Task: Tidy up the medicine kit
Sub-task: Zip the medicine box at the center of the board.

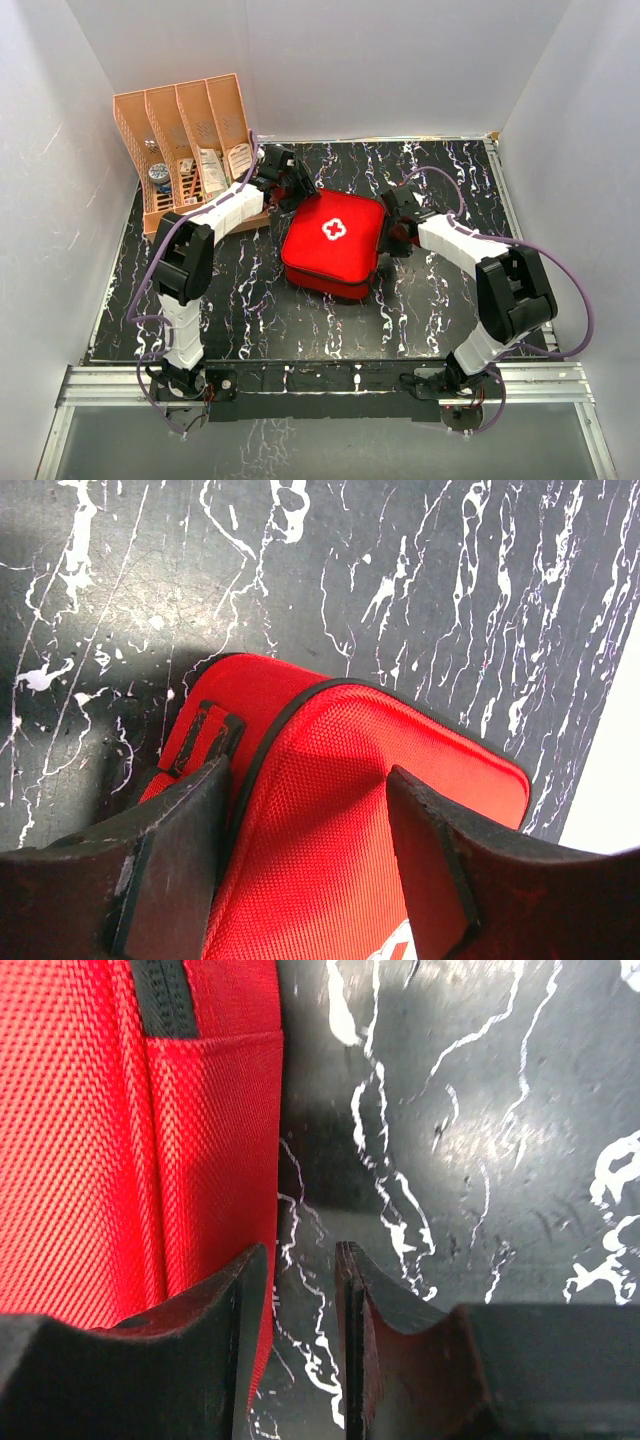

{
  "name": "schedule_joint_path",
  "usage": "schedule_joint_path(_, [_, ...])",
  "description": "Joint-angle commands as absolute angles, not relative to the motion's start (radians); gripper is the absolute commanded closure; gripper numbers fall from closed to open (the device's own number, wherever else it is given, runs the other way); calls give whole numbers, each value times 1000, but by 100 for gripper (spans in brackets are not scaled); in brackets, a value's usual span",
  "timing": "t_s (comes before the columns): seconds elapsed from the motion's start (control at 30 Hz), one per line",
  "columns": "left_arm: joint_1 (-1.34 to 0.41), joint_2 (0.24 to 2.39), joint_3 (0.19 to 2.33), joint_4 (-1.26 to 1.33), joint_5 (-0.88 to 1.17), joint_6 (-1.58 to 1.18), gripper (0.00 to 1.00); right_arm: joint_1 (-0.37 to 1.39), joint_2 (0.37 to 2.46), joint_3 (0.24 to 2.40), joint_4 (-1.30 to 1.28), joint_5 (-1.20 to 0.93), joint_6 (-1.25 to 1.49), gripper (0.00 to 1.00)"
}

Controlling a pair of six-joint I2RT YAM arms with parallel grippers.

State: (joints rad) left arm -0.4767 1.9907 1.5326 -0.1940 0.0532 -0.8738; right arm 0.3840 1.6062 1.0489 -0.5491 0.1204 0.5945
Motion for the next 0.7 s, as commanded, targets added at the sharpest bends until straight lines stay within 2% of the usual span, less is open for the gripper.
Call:
schedule_joint_path(0.0, [-547, 1945, 1533, -187, 268, -885, 40, 429, 1621, 1055, -463, -10, 670, 67])
schedule_joint_path(0.37, [-468, 1816, 1384, -337, 394, -662, 41, 428, 1623, 1059, -468, 10, 661, 66])
schedule_joint_path(0.67, [-433, 1788, 1413, -464, 400, -538, 38, 427, 1634, 1082, -474, 26, 656, 62])
